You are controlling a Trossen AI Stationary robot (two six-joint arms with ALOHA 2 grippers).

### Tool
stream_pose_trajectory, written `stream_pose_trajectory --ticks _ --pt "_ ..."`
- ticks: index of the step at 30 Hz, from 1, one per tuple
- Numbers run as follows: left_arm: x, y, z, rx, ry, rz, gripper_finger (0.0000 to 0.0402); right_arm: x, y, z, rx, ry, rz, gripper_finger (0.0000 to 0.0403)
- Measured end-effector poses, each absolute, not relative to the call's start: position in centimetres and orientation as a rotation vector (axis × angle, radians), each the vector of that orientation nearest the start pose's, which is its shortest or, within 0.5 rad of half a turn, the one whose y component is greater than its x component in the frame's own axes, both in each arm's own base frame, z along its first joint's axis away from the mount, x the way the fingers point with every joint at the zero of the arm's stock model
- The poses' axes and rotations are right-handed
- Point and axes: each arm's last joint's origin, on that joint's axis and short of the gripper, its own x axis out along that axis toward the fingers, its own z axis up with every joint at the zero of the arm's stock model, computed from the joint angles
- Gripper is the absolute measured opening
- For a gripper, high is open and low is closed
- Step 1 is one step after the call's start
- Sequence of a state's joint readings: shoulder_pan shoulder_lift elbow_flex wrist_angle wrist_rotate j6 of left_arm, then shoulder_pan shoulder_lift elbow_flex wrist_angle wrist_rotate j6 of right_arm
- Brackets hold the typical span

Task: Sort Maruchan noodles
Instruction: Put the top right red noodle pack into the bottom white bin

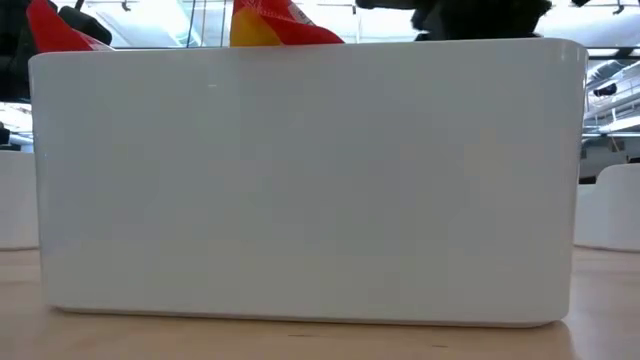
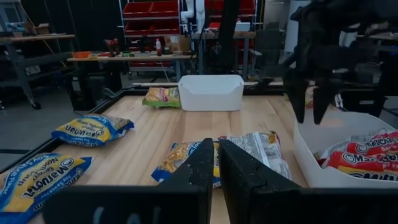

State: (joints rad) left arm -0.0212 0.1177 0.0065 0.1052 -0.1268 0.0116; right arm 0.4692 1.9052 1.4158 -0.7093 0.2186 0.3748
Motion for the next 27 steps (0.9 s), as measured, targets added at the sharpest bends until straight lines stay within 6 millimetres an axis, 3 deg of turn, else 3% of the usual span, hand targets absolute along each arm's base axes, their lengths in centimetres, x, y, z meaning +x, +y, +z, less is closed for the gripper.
stream_pose_trajectory --ticks 3,7,12,17,22,27 --pt "10.4 0.1 16.8 -0.029 -0.013 0.105 0.0032 34.4 17.0 20.7 -0.024 1.176 0.103 0.0142" --pt "10.4 0.2 17.5 -0.247 -0.098 0.103 0.0032 34.3 17.1 21.1 0.035 1.196 0.171 0.0142" --pt "10.2 0.2 18.7 -0.232 -0.209 0.087 0.0032 34.6 16.8 21.1 0.029 1.169 0.133 0.0142" --pt "9.9 -1.1 20.4 -0.25 -0.312 -0.214 0.0032 35.0 16.8 21.3 0.04 1.125 0.114 0.0142" --pt "11.2 -2.2 21.9 -0.206 -0.129 -0.044 0.0021 35.3 16.9 21.5 0.03 1.089 0.135 0.0142" --pt "14.4 -4.9 23.7 -0.128 0.088 0.01 0.0016 35.6 16.8 21.6 0.029 1.062 0.145 0.0142"
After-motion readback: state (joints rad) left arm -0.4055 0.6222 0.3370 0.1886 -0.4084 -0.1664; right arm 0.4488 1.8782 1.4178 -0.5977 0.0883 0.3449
